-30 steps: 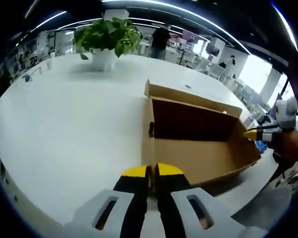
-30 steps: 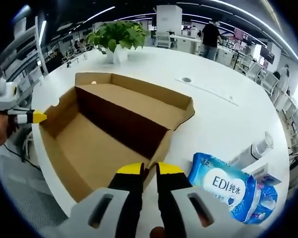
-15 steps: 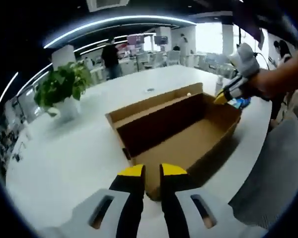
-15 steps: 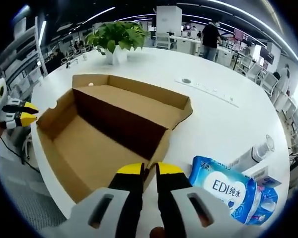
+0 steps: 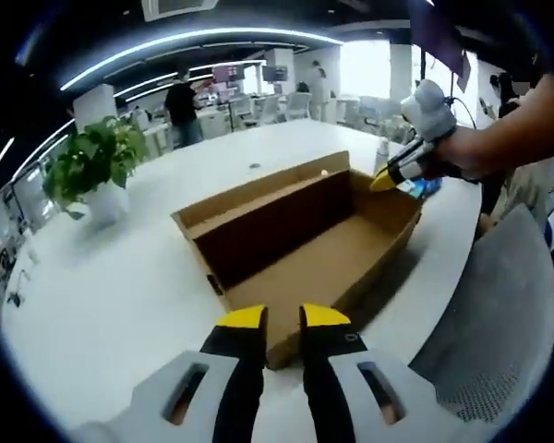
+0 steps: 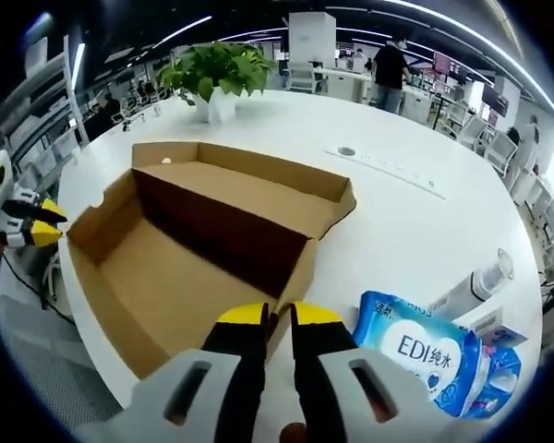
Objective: Operate the shoe box by opening the lid, removing the specified soft item, and placing it in the target area until the item is outside and the box remains undamaged.
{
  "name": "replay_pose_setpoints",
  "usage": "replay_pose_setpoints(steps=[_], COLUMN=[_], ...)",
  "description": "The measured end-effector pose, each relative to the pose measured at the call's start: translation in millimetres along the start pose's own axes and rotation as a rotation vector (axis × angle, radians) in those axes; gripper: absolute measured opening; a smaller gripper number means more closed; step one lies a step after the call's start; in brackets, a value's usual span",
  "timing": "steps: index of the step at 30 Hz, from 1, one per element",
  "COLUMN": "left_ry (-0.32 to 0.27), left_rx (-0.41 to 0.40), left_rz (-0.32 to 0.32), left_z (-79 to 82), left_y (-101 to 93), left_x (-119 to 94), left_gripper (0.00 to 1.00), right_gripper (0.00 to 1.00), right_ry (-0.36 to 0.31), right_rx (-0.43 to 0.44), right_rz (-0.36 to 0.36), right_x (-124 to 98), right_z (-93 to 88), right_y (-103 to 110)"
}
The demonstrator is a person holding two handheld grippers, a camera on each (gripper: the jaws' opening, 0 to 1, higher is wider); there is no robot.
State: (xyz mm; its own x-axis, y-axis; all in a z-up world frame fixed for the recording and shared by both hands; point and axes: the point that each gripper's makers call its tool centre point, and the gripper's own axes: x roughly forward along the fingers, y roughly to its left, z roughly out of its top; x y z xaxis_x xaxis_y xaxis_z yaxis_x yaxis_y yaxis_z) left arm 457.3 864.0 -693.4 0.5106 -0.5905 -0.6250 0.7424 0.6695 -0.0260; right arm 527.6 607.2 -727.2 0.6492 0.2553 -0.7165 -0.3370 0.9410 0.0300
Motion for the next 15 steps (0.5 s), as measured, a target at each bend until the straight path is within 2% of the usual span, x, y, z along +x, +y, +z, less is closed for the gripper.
replay_pose_setpoints(steps=[1, 2, 3, 4, 5, 6, 7, 8, 9, 10, 12, 13, 14, 15], left_ry=[0.007, 0.036, 0.086, 0.102, 0.017, 0.054, 0.053, 0.029, 0.011, 0.074, 0.13, 0.046, 0.076, 0.073], left_rx=[0.023, 0.11, 0.11, 0.075, 0.073, 0.065, 0.068, 0.082, 0.143, 0.163, 0.127, 0.134, 0.132, 0.144], left_rz=[0.008, 0.019, 0.034, 0.059, 0.068, 0.067, 0.066, 0.061, 0.061, 0.075, 0.096, 0.079, 0.085, 0.086], left_z=[-4.0, -12.3, -22.8, -29.8, -14.5, -19.4, -16.2, -8.7, -2.8, -13.9, -29.8, -18.9, -24.5, -22.0], left_y=[-0.6, 0.4, 3.4, 6.0, 8.1, 8.8, 7.9, 4.5, 4.0, 7.5, 15.0, 13.6, 14.9, 14.7], left_x=[0.2, 1.8, 3.1, 3.4, 4.6, 3.5, 2.9, 2.5, 3.0, 3.9, 7.5, 11.5, 9.9, 11.7], left_gripper=[0.12, 0.11, 0.1, 0.08, 0.06, 0.05, 0.07, 0.08, 0.07, 0.07, 0.08, 0.06, 0.05, 0.05], right_gripper=[0.08, 0.08, 0.08, 0.08, 0.08, 0.08, 0.08, 0.08, 0.08, 0.08, 0.08, 0.08, 0.08, 0.08], right_ry=[0.0, 0.001, 0.001, 0.001, 0.002, 0.002, 0.001, 0.001, 0.002, 0.002, 0.0, 0.001, 0.001, 0.002], right_rx=[0.001, -0.001, -0.003, -0.004, -0.005, -0.003, -0.001, -0.003, -0.006, -0.005, 0.0, 0.001, -0.004, -0.007], right_rz=[0.0, 0.001, 0.002, 0.003, 0.002, 0.003, 0.004, 0.004, 0.004, 0.004, 0.006, 0.006, 0.006, 0.006], right_x=[0.1, 0.2, 0.4, 0.6, 0.5, 0.5, 0.4, 0.4, 0.6, 0.7, 1.4, 1.4, 1.6, 1.4], right_z=[0.4, 0.6, 0.7, 0.7, 0.5, 0.4, 0.5, 0.5, 0.7, 0.8, 0.9, 0.8, 0.9, 0.7], right_y=[-0.1, -0.1, -0.1, -0.2, -0.5, -0.3, -0.1, 0.0, 0.0, 0.0, -0.1, 0.0, 0.1, 0.2])
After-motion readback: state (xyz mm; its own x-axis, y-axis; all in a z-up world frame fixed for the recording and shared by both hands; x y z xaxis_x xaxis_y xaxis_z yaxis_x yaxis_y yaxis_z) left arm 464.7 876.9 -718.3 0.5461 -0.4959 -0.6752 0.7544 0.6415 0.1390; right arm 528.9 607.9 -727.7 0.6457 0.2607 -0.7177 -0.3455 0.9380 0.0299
